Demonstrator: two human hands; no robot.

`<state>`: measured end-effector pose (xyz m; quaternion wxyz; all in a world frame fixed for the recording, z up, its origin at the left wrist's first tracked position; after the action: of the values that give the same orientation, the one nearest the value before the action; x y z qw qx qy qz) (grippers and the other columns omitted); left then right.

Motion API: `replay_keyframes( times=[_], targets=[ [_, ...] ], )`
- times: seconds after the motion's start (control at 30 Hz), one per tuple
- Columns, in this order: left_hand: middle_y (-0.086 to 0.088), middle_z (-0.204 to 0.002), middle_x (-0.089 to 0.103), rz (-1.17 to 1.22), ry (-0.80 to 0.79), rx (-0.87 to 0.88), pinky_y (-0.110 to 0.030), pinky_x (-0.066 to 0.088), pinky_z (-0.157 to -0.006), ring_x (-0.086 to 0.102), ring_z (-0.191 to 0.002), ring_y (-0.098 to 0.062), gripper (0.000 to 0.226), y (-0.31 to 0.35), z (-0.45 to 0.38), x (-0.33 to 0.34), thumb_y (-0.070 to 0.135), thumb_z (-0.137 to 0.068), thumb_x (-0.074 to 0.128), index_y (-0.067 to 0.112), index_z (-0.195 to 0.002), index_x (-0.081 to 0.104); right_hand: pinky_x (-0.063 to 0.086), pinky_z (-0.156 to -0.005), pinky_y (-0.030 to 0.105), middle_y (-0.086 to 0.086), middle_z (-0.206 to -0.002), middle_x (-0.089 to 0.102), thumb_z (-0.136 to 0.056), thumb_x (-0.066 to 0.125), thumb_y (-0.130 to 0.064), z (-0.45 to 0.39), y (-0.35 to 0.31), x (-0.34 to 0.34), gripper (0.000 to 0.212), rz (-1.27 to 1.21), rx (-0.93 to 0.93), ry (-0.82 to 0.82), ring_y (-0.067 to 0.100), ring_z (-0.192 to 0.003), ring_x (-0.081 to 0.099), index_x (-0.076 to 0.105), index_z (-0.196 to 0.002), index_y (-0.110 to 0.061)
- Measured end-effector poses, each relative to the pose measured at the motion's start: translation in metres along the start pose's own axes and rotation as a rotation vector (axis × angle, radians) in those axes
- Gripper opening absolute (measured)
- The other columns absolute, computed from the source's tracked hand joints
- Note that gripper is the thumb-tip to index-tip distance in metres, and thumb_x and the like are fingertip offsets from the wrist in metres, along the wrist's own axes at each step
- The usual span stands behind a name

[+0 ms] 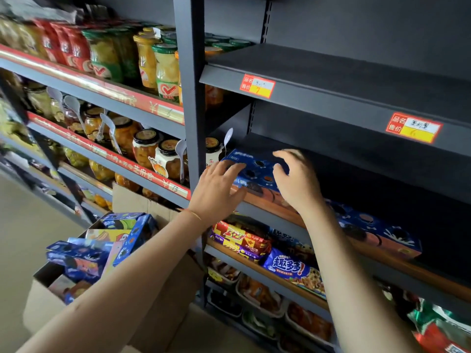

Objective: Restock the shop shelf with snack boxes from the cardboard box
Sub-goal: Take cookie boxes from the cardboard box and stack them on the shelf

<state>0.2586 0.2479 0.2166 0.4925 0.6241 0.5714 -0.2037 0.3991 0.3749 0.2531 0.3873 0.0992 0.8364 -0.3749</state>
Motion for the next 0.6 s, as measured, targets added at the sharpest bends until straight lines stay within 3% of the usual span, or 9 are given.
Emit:
replay_keyframes(
  times=[0.1, 0.17, 0.23, 0.33, 0.47, 0.53, 0.6],
  targets=[
    [0.0, -0.115, 0.061, 0.189, 0.075, -0.094, -0.03, 0.05, -0.084, 0.058, -0.101, -0.015, 0.029, -0.021, 0.02, -0.029, 0.025, -0.097, 0.057, 0.018, -0.124, 0.064, 0.045, -0.08, 0.021, -0.003, -0.11, 0.064, -0.098, 0.048, -0.011, 0.025, -0.034, 0.01, 0.023, -0.198, -0.025, 0.1, 0.01, -0.101, 0.058, 0.068, -0.108, -0.014],
    [0.006, -0.098, 0.067, 0.285, -0.008, -0.164, -0.026, 0.051, -0.073, 0.062, -0.083, -0.008, 0.017, -0.044, 0.038, -0.041, 0.023, -0.097, 0.056, 0.021, -0.108, 0.069, 0.048, -0.073, 0.02, -0.005, -0.106, 0.063, -0.099, 0.048, -0.013, 0.039, -0.055, 0.033, 0.021, -0.269, 0.01, 0.05, 0.008, -0.095, 0.06, 0.068, -0.104, -0.017],
    [0.01, -0.087, 0.069, 0.367, -0.155, -0.24, -0.028, 0.054, -0.072, 0.065, -0.075, -0.007, 0.013, -0.077, 0.059, -0.048, 0.024, -0.097, 0.057, 0.026, -0.1, 0.069, 0.048, -0.072, 0.022, -0.006, -0.106, 0.063, -0.099, 0.048, -0.015, 0.051, -0.076, 0.068, 0.021, -0.29, 0.05, -0.022, 0.008, -0.093, 0.061, 0.068, -0.102, -0.021],
    [0.004, -0.088, 0.071, 0.483, -0.3, -0.363, -0.032, 0.056, -0.078, 0.067, -0.079, -0.013, 0.014, -0.137, 0.099, -0.06, 0.024, -0.098, 0.058, 0.021, -0.095, 0.072, 0.046, -0.071, 0.026, -0.007, -0.105, 0.062, -0.098, 0.048, -0.018, 0.066, -0.107, 0.136, 0.022, -0.273, 0.106, -0.169, 0.01, -0.091, 0.062, 0.068, -0.099, -0.026],
    [0.001, -0.081, 0.07, 0.603, -0.303, -0.549, -0.021, 0.049, -0.062, 0.066, -0.067, -0.013, 0.017, -0.241, 0.165, -0.087, 0.02, -0.1, 0.056, 0.02, -0.089, 0.068, 0.045, -0.074, 0.029, -0.003, -0.103, 0.061, -0.099, 0.049, -0.017, 0.088, -0.163, 0.236, 0.021, -0.252, 0.192, -0.346, 0.017, -0.091, 0.066, 0.066, -0.095, -0.029],
    [-0.002, -0.078, 0.069, 0.642, -0.282, -0.649, -0.022, 0.048, -0.057, 0.064, -0.061, -0.014, 0.015, -0.3, 0.203, -0.1, 0.018, -0.1, 0.057, 0.012, -0.094, 0.07, 0.046, -0.078, 0.028, -0.001, -0.101, 0.065, -0.096, 0.052, -0.012, 0.103, -0.195, 0.29, 0.02, -0.221, 0.228, -0.415, 0.017, -0.092, 0.064, 0.069, -0.094, -0.023],
    [0.002, -0.068, 0.065, 0.701, -0.248, -0.758, -0.025, 0.047, -0.055, 0.061, -0.054, -0.01, 0.014, -0.351, 0.237, -0.11, 0.017, -0.098, 0.06, 0.014, -0.089, 0.069, 0.049, -0.083, 0.031, 0.003, -0.101, 0.066, -0.094, 0.055, -0.01, 0.119, -0.225, 0.34, 0.022, -0.207, 0.249, -0.505, 0.016, -0.088, 0.063, 0.068, -0.087, -0.027]
  ],
)
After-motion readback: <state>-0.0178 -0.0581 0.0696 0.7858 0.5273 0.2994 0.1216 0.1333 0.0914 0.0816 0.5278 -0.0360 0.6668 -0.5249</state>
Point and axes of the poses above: each hand's wrist, its own z-axis away from the middle knuckle, its own x-axis out of the palm, y = z × x, the point moved 3 cm from there along -z, towards the middle knuckle
